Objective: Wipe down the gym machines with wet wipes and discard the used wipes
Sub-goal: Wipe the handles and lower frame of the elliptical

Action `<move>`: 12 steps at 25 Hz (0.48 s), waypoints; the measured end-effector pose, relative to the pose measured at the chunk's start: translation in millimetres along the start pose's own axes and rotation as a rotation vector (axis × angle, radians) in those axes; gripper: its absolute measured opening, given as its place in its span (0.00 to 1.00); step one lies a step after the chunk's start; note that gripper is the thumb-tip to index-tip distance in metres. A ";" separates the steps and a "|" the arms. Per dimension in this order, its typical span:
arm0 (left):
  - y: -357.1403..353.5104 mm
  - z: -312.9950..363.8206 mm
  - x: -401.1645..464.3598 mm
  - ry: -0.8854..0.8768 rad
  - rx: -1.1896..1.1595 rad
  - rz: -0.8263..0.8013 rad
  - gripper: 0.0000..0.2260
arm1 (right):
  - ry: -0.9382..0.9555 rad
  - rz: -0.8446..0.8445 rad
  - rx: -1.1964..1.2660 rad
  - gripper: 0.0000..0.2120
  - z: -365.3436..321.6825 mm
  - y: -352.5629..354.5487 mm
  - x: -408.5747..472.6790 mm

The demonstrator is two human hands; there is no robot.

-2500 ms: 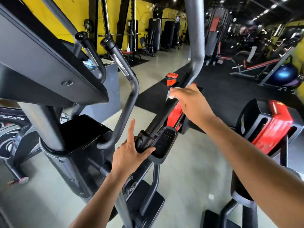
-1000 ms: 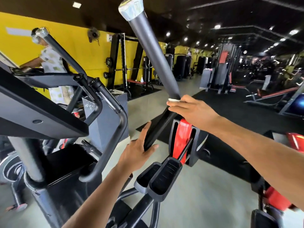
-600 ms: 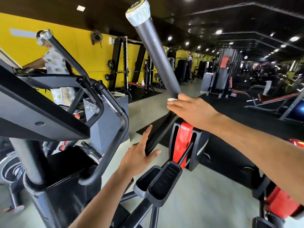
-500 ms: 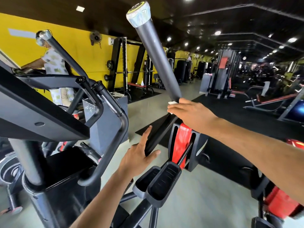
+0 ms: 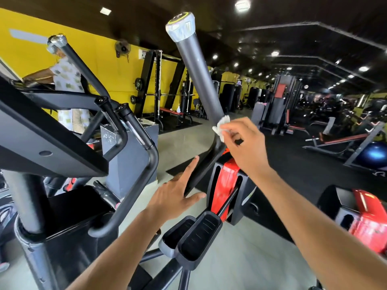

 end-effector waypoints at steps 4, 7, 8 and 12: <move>-2.1 5.8 7.0 -0.050 -0.081 0.029 0.34 | -0.281 0.122 0.056 0.05 11.2 -22.8 -20.0; -2.4 4.3 5.4 -0.025 -0.108 0.025 0.33 | -0.384 0.265 0.148 0.03 0.8 -28.4 -10.8; -2.0 4.2 4.9 -0.009 -0.115 0.019 0.33 | -0.398 0.297 0.188 0.03 -4.8 -29.6 -4.8; -0.7 5.1 6.7 0.005 -0.097 0.008 0.35 | -0.286 0.339 0.260 0.03 -21.4 -27.5 13.4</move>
Point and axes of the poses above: each hand's wrist, its own x-axis towards the middle knuckle, its own y-axis out of the back of the hand, z = x × y, the point moved 5 cm from there along x, towards the middle knuckle, and after that the axes turned 7 degrees about -x, right-handed, at the moved point
